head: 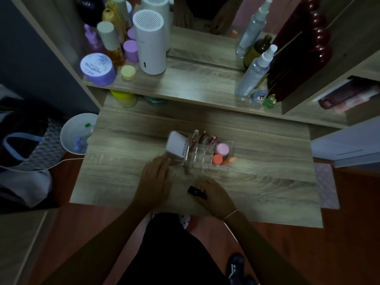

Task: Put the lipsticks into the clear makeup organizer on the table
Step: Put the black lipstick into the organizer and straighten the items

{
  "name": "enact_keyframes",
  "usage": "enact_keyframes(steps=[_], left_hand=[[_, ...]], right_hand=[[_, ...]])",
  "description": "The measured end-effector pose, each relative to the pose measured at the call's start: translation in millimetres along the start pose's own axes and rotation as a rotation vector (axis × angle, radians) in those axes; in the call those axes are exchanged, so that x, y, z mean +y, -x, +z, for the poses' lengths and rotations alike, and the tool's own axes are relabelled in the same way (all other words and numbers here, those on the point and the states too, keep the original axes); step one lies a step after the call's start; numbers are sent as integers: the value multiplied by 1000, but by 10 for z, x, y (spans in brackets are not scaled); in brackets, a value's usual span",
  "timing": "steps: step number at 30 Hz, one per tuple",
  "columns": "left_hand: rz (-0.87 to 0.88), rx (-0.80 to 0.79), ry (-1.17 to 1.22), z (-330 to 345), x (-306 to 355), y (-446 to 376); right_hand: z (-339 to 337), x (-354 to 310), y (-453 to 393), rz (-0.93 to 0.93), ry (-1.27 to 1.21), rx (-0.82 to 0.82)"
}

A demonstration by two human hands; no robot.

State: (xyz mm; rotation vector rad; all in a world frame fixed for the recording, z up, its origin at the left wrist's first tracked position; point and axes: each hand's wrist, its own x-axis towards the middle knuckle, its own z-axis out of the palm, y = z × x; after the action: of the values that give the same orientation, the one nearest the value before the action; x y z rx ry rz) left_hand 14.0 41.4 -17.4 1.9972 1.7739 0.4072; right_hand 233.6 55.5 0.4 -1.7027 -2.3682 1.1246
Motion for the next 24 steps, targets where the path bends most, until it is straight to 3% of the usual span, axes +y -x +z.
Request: enact_keyframes(steps=[9, 14, 24], left_hand=[[-21, -33, -46, 145, -68, -43], [-22, -50, -141, 226, -139, -47], [-22, -45, -128, 301, -213, -41]], right_hand=[[-335, -143, -84, 132, -272, 302], [-494, -242, -264, 173, -142, 481], [-538, -308, -513, 153, 24, 564]])
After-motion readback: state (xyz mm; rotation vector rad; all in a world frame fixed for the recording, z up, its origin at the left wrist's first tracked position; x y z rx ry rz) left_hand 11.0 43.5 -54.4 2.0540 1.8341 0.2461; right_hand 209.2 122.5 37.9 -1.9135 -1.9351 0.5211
